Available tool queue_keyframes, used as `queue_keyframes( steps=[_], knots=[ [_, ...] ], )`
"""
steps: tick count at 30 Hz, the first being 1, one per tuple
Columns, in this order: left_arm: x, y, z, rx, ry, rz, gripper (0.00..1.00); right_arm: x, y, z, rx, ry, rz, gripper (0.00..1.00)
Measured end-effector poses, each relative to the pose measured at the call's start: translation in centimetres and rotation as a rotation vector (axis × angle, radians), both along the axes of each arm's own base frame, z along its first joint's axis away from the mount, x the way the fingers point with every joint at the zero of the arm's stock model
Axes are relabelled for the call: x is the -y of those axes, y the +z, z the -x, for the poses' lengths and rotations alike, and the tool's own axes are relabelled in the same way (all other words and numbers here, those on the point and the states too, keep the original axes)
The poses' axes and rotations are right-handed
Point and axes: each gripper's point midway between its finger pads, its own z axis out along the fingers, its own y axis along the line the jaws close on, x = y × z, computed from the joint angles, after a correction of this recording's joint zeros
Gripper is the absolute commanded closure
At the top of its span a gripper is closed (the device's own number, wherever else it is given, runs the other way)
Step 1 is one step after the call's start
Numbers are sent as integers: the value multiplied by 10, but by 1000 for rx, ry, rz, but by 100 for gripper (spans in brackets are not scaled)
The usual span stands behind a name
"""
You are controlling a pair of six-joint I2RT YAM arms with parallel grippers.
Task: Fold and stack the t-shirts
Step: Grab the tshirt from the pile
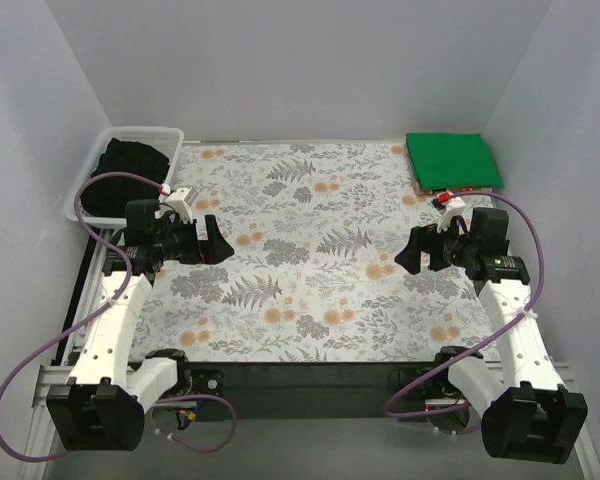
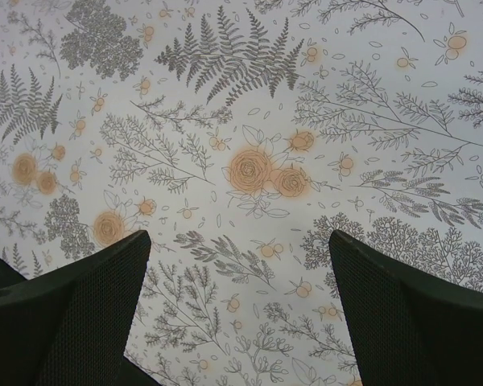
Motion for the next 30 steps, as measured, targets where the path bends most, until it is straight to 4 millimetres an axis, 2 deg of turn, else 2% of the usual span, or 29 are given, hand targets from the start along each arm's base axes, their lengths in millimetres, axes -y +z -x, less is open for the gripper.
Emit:
queue_keyframes(
  steps=[4, 7, 11, 14, 17, 20, 22, 24, 26, 30],
  knots=[
    [-2, -7, -3, -43, 12, -11, 3, 1, -7, 0, -30, 9, 9, 2],
    [-5, -6, -21, -116, 32, -23, 3, 4, -16, -4, -97, 16, 31, 2],
    [-12, 20, -71, -136, 65, -47, 3, 17, -23, -22, -174, -15, 99, 2],
    [-29, 54, -119, -97, 105, -39, 3, 28, -27, -35, -191, -39, 159, 2],
    [-67, 89, -169, -38, 177, -34, 4, 33, -23, -39, -182, -37, 185, 2],
    [-111, 107, -213, 19, 245, -61, 3, 33, -17, -47, -164, -21, 187, 2],
    [-140, 105, -237, 31, 286, -83, 7, 31, -15, -52, -161, -6, 178, 2],
    [-166, 89, -252, 17, 331, -110, 11, 27, -19, -54, -176, 15, 161, 2],
    [-191, 59, -258, -42, 390, -150, 17, 23, -26, -54, -201, 37, 140, 2],
    [-225, 3, -255, -145, 452, -227, 18, 15, -37, -53, -242, 80, 98, 2]
  ],
)
